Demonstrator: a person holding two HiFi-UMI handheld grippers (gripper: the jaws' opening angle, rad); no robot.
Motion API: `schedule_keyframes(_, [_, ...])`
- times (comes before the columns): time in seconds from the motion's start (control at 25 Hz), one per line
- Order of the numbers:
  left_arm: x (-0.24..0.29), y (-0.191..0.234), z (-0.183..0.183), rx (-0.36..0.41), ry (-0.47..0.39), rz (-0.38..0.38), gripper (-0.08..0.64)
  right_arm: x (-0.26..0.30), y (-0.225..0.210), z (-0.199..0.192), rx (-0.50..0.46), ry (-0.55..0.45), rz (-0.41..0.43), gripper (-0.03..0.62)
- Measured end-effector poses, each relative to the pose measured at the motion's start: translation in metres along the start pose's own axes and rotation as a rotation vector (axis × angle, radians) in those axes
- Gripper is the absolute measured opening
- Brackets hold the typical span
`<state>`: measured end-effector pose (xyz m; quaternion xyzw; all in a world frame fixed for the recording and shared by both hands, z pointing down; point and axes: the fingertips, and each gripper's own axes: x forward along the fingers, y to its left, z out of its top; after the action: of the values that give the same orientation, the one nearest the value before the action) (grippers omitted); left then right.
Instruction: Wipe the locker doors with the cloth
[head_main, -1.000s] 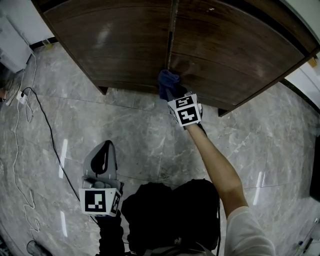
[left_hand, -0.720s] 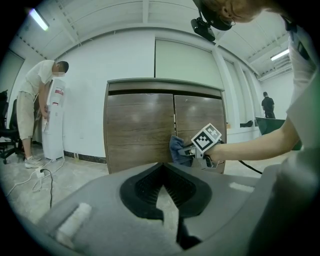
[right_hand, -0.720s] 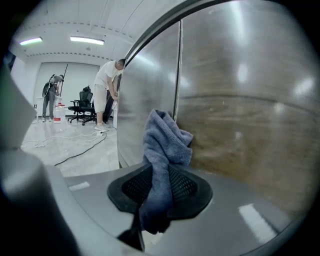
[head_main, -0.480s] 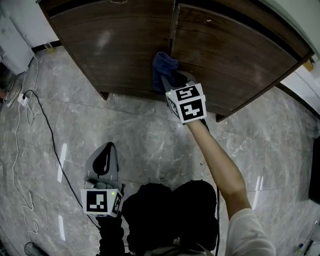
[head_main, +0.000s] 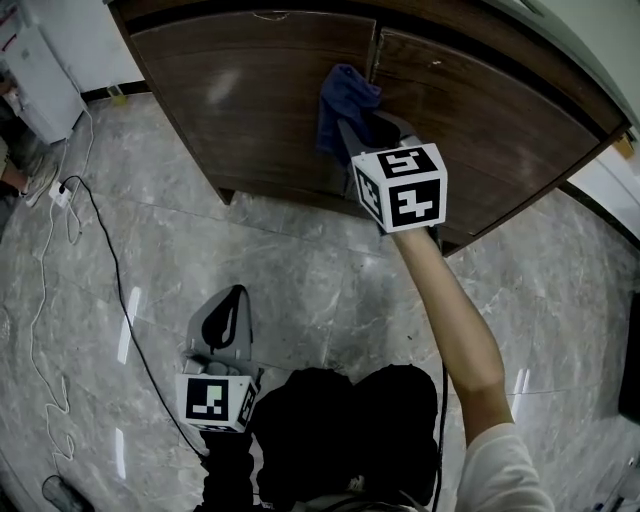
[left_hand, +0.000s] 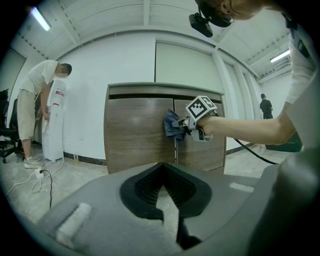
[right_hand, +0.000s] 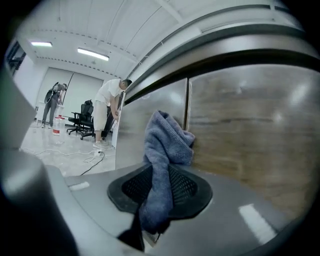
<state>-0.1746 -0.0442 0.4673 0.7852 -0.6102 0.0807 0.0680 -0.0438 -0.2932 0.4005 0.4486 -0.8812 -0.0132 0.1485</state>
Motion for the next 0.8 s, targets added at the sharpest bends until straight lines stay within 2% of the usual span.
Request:
schedule_keyframes(0.2, [-0.002,0.000,0.002,-0.004,-0.004,0.001,0.002,-0.003,-0.002,0.050,-0.025,-0.068,-0.003,0.092])
schedule_keyframes(0.52, [-0.004,-0.003,0.004,-0.006,-0.009,-0.010,0.002,-0.011,-0.005,0.100,-0.045,-0.142,-0.010,0.092])
schedule_keyframes(0.64, [-0.004,-0.001,0.003,-0.008,-0.010,-0.007,0.002,-0.009,-0.004,0.107,-0.043,-0.161,-0.016,0.092])
schedule_keyframes(0.8, [-0.007,0.002,0.000,-0.011,-0.005,-0.002,0.002,-0.003,0.002,0.092,-0.037,-0.156,-0.023,0.092])
